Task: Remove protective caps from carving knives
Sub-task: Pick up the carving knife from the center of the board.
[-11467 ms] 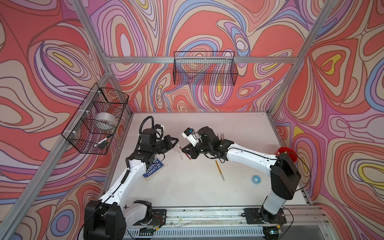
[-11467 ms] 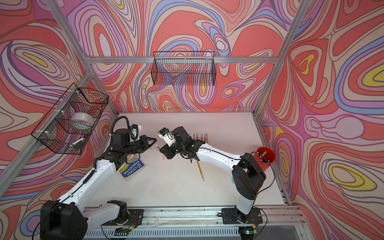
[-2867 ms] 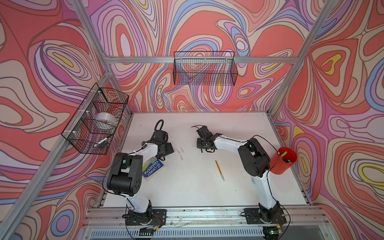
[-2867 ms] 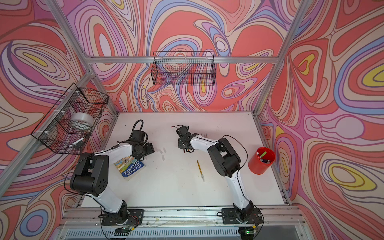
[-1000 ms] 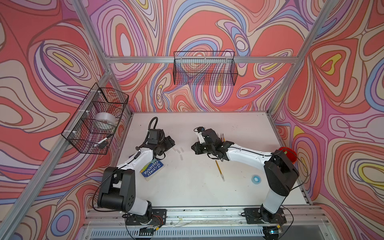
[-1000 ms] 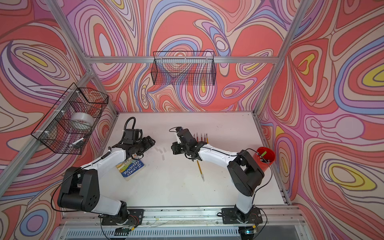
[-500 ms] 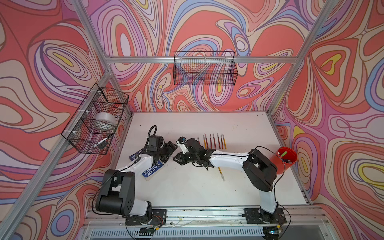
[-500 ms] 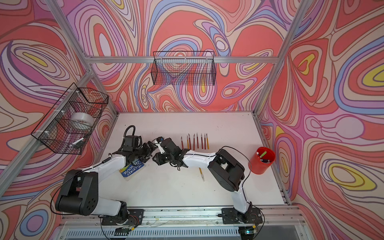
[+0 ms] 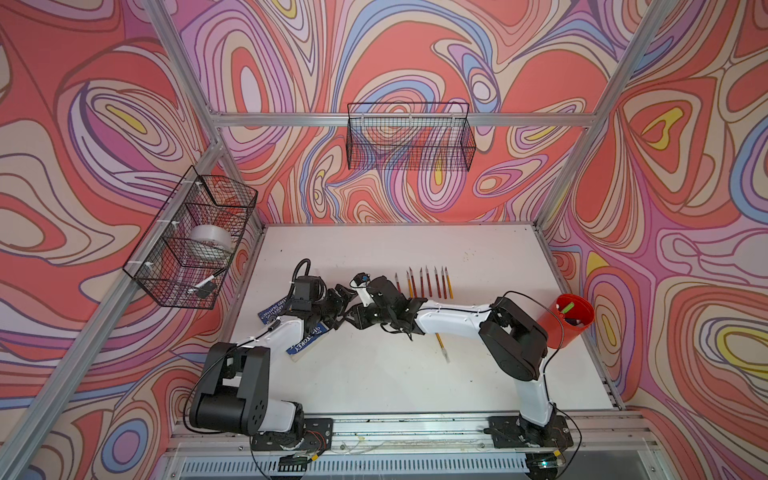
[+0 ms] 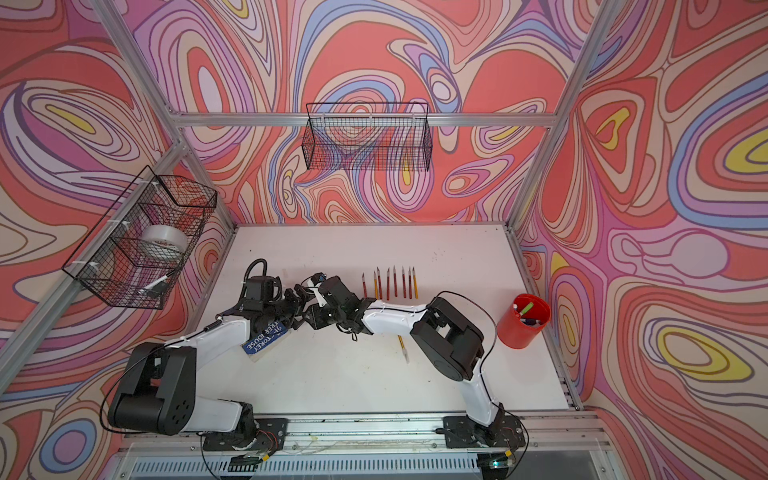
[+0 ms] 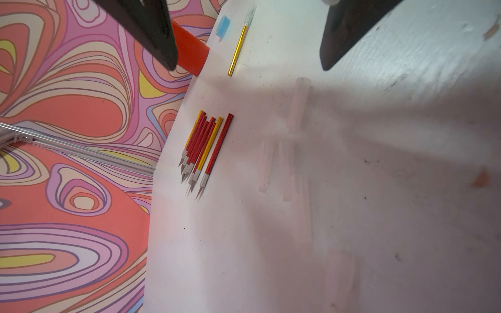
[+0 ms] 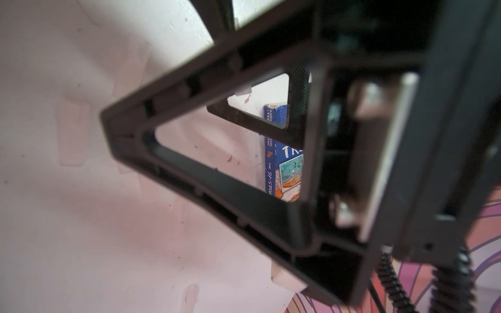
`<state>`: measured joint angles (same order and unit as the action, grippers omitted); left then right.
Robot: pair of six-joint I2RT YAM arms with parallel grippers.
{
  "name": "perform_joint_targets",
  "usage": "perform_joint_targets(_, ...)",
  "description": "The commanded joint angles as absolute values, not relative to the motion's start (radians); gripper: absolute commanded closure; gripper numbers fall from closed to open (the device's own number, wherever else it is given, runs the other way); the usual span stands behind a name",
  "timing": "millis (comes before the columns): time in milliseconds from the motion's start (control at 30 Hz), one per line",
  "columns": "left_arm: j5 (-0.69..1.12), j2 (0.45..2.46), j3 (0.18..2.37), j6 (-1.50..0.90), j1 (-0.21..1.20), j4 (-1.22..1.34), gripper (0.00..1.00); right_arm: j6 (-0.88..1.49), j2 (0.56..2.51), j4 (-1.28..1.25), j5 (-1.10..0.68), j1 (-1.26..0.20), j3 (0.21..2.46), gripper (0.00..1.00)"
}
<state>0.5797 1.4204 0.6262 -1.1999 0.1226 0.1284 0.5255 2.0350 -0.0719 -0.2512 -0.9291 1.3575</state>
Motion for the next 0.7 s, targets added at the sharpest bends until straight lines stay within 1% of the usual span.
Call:
perform_joint_targets(0, 0.615, 1.398, 0.618, -1.248, 0.115, 0.184, 0.16, 0.509, 2.034, -0.079, -0.222, -0.929, 1.339, 0.67)
perform_joint_targets(400, 0.627, 1.356, 0.618, -1.253, 0.112, 0.163, 0.16, 0.506, 2.023, -0.086, -0.21, -0.929, 1.303, 0.66)
perform_joint_targets(667, 0.579, 1.355, 0.636, -1.197, 0.096, 0.103, 0.15, 0.495, 1.974, -0.07, -0.199, -0.928, 1.277, 0.67)
